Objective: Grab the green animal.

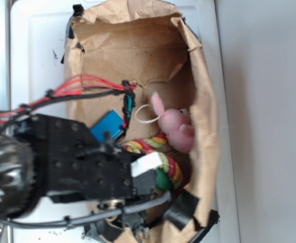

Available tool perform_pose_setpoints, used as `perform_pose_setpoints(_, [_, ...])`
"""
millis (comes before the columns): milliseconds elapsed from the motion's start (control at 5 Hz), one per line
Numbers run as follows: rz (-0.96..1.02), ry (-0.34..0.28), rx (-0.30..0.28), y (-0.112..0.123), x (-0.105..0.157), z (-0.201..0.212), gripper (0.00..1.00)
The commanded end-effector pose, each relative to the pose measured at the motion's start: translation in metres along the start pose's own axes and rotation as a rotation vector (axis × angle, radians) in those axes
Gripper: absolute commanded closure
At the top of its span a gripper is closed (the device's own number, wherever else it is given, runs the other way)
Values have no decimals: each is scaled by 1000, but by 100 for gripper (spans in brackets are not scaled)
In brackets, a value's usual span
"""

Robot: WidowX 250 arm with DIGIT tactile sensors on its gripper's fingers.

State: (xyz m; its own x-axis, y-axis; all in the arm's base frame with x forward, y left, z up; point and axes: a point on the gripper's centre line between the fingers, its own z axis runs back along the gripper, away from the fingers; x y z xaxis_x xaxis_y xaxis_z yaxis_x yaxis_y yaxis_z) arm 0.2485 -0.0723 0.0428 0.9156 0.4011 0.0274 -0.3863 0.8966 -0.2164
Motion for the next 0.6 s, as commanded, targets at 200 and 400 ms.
perform_pose_setpoints(200, [127, -31, -108, 45, 90, 75, 100])
perform_pose_setpoints(400, [135, -29, -136, 50, 94, 93, 100])
